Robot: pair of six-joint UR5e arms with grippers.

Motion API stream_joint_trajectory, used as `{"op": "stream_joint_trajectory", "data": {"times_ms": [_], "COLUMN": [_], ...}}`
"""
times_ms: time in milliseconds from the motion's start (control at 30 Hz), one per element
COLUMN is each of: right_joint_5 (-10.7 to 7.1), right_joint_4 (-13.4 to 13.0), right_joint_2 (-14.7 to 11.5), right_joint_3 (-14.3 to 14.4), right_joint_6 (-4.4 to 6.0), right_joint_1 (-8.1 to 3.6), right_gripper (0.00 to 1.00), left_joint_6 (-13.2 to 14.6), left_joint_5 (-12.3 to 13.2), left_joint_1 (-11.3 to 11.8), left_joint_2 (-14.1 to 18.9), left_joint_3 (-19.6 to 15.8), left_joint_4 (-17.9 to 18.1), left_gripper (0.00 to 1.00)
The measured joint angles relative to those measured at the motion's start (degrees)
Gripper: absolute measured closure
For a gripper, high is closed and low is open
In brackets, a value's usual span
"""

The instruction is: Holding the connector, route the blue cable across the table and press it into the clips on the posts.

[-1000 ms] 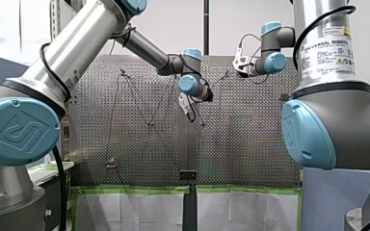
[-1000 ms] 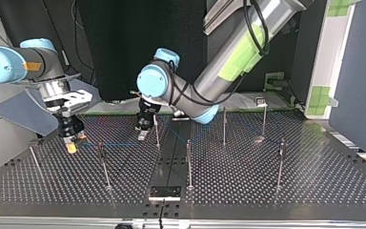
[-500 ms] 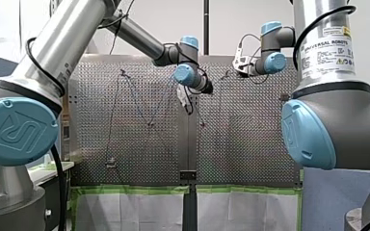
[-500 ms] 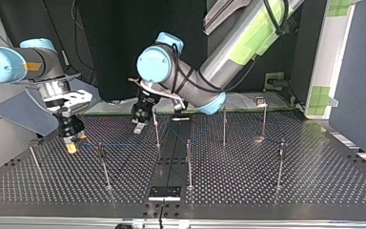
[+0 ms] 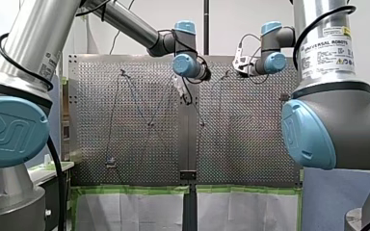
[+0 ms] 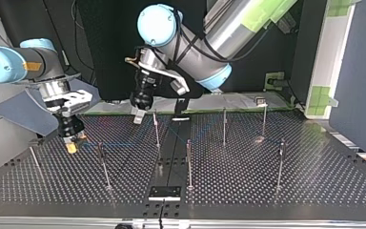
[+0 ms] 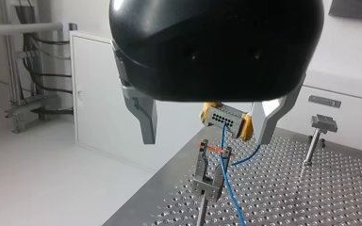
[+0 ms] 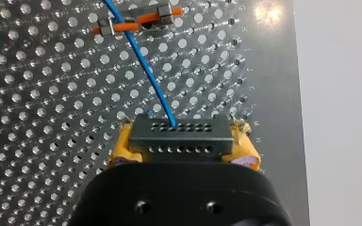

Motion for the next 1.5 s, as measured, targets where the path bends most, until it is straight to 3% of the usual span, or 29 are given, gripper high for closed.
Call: {"op": "stream_joint_trajectory", "data": {"times_ms": [167,300,733,1000,1367,1500], "right_joint_5": [0.00,0.00,0.00,0.00,0.00,0.00], "right_joint_4": [0.0,0.0,0.0,0.0,0.0,0.0], "right_joint_2": [0.0,0.0,0.0,0.0,0.0,0.0], "right_joint_3": [0.0,0.0,0.0,0.0,0.0,0.0], "right_joint_6": [0.00,0.00,0.00,0.00,0.00,0.00], "right_joint_1": [0.00,0.00,0.00,0.00,0.00,0.00], "right_gripper": [1.00,1.00,1.00,1.00,1.00,1.00], "left_joint_6": [1.8,1.7,-4.2,-2.0,-0.4,-0.4], "left_joint_5": [-3.2,-5.8,-13.4,-18.1,-17.8,-17.7], "left_joint_1": [-1.1,-1.8,-3.2,-3.3,-3.4,-3.4], "left_joint_2": [-2.3,-4.8,-12.3,-17.0,-23.4,-24.1], "left_joint_3": [-3.3,-5.8,-13.4,-18.1,-24.9,-27.3], "left_joint_4": [3.3,5.8,13.4,18.1,24.9,27.3], "left_gripper": [0.00,0.00,0.00,0.00,0.00,0.00]}}
